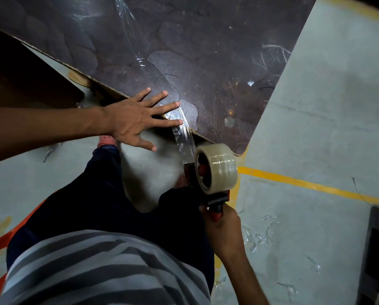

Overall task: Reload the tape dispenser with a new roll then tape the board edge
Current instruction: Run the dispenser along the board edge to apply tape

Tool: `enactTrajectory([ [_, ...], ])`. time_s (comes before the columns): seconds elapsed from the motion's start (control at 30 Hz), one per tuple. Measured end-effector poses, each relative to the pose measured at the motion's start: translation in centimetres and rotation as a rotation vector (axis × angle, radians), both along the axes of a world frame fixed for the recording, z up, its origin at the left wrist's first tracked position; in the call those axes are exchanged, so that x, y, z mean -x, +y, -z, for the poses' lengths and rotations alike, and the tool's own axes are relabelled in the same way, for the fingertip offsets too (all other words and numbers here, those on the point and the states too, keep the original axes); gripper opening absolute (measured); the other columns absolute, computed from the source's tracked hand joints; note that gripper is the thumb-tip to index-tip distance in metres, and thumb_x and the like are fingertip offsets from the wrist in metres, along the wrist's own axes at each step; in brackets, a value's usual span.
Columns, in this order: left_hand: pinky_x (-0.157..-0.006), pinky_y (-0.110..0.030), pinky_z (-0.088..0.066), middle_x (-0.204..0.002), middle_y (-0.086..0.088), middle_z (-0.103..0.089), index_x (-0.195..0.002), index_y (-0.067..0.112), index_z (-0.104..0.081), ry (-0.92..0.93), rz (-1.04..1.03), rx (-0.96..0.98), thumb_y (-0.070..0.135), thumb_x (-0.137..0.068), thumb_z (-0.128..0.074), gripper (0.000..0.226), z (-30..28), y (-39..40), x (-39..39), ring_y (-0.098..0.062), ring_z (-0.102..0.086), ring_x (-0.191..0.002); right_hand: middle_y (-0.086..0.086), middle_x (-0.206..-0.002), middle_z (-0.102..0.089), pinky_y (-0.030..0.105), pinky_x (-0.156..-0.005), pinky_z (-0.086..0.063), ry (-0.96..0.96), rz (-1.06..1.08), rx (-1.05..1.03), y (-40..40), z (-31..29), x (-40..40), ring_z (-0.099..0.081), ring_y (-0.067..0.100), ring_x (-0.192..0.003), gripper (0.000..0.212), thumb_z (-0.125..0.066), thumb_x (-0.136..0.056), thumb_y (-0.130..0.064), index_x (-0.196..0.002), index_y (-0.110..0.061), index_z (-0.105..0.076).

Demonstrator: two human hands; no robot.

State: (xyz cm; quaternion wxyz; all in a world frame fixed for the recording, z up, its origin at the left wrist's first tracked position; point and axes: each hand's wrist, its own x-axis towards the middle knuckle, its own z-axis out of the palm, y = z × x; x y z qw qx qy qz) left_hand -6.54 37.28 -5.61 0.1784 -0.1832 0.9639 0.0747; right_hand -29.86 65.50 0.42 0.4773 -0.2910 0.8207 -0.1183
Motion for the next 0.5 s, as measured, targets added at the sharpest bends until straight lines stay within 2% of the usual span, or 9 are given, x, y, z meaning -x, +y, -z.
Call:
enactTrajectory([
  [0.07, -0.129, -0.066, -0.006, -0.179, -0.003, 0.016, -0.165, 0.049, 0.014, 0.001, 0.001, -0.004, 0.09, -0.09, -0.034, 0.099, 0.1, 0.0, 0.0, -0.044, 0.005, -0.165, -0.008, -0.055, -0.057, 0.017, -0.047, -0.034, 0.014, -0.028, -0.019, -0.8, 0.3, -0.3, -0.051, 0.005, -0.051, 0.036, -0.073, -0.095, -0.03, -0.067, -0.028, -0.052],
  [0.2, -0.129, -0.067, -0.008, -0.18, -0.002, 0.016, -0.165, 0.049, 0.013, 0.001, 0.006, 0.012, 0.09, -0.089, -0.036, 0.099, 0.4, 0.0, 0.0, -0.044, 0.003, -0.165, 0.0, -0.066, -0.065, 0.028, -0.061, -0.043, -0.045, -0.014, -0.053, -2.7, 0.7, -0.9, -0.063, 0.027, -0.066, 0.027, -0.071, -0.094, -0.036, -0.075, -0.018, -0.063],
  [0.27, -0.129, -0.067, -0.007, -0.179, -0.003, 0.016, -0.165, 0.049, 0.014, -0.005, 0.008, 0.012, 0.09, -0.089, -0.034, 0.099, 0.3, -0.1, 0.0, -0.044, 0.004, -0.165, -0.002, -0.058, -0.061, 0.033, -0.058, -0.044, -0.083, 0.025, -0.076, -3.4, 0.5, -0.9, -0.06, 0.024, -0.057, 0.034, -0.071, -0.093, -0.039, -0.066, -0.021, -0.058],
  [0.37, -0.129, -0.067, -0.006, -0.179, -0.002, 0.018, -0.165, 0.049, 0.015, -0.006, 0.008, 0.006, 0.089, -0.089, -0.032, 0.098, 0.1, -0.2, 0.1, -0.044, 0.006, -0.165, -0.004, -0.045, -0.052, 0.03, -0.047, -0.042, -0.152, 0.088, -0.116, -4.3, 0.3, -0.7, -0.051, 0.019, -0.038, 0.041, -0.069, -0.095, -0.034, -0.06, -0.021, -0.051],
  [0.5, -0.129, -0.066, -0.004, -0.179, -0.003, 0.02, -0.164, 0.049, 0.018, -0.01, 0.008, -0.002, 0.089, -0.089, -0.029, 0.097, -0.2, 0.0, 0.1, -0.044, 0.008, -0.164, 0.003, -0.049, -0.053, 0.028, -0.044, -0.043, -0.155, 0.058, -0.126, -5.1, 0.4, -0.7, -0.049, 0.018, -0.035, 0.036, -0.066, -0.097, -0.028, -0.066, -0.015, -0.053],
])
